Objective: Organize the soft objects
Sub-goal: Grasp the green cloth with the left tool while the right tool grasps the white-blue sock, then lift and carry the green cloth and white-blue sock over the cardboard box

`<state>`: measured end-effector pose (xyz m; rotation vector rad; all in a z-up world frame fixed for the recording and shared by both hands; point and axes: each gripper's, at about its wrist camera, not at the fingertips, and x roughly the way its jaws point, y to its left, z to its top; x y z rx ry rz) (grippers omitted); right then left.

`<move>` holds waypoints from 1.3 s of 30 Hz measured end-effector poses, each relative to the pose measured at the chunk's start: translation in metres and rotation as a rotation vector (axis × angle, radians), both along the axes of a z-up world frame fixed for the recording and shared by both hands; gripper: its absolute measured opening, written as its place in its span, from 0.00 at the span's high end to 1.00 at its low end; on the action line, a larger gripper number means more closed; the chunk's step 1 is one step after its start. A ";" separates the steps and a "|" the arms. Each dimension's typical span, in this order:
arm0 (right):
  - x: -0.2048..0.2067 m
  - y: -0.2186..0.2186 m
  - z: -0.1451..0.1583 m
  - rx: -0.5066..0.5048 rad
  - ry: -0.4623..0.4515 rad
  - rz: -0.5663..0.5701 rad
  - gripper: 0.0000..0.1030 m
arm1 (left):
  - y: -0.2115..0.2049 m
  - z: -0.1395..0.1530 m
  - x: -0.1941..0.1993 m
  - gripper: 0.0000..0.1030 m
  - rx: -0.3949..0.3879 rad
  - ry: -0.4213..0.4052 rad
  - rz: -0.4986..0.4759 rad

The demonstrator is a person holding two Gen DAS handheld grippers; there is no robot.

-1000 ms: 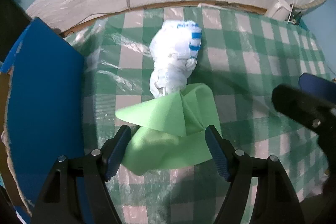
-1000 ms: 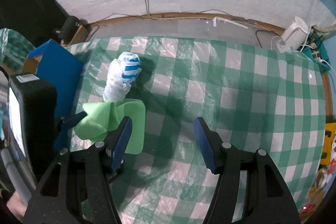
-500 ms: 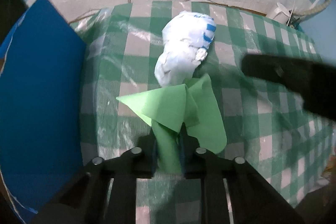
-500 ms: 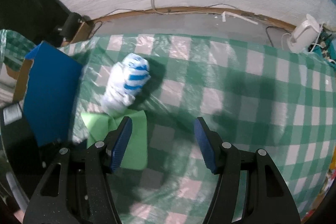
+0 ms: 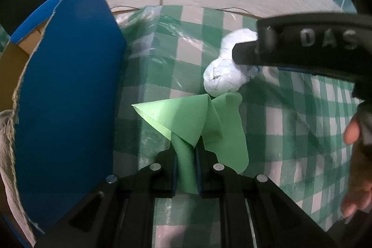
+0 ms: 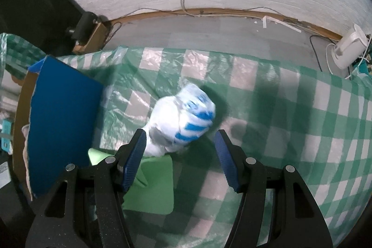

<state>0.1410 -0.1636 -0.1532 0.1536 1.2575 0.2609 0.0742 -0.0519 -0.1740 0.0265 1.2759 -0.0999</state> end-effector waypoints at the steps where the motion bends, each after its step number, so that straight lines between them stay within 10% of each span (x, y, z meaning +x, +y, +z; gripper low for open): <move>1: 0.002 0.003 -0.002 -0.004 0.001 0.000 0.40 | 0.001 0.001 0.000 0.88 -0.001 -0.002 0.006; 12: 0.021 0.012 -0.013 0.013 0.017 -0.049 0.41 | 0.001 0.002 -0.007 0.88 0.000 -0.006 -0.010; 19: 0.018 0.018 -0.006 -0.091 -0.043 -0.025 0.59 | 0.003 0.004 -0.005 0.88 -0.004 -0.003 -0.012; 39: -0.036 -0.027 0.028 -0.184 -0.077 -0.022 0.60 | -0.004 0.031 -0.009 0.91 -0.027 -0.057 -0.054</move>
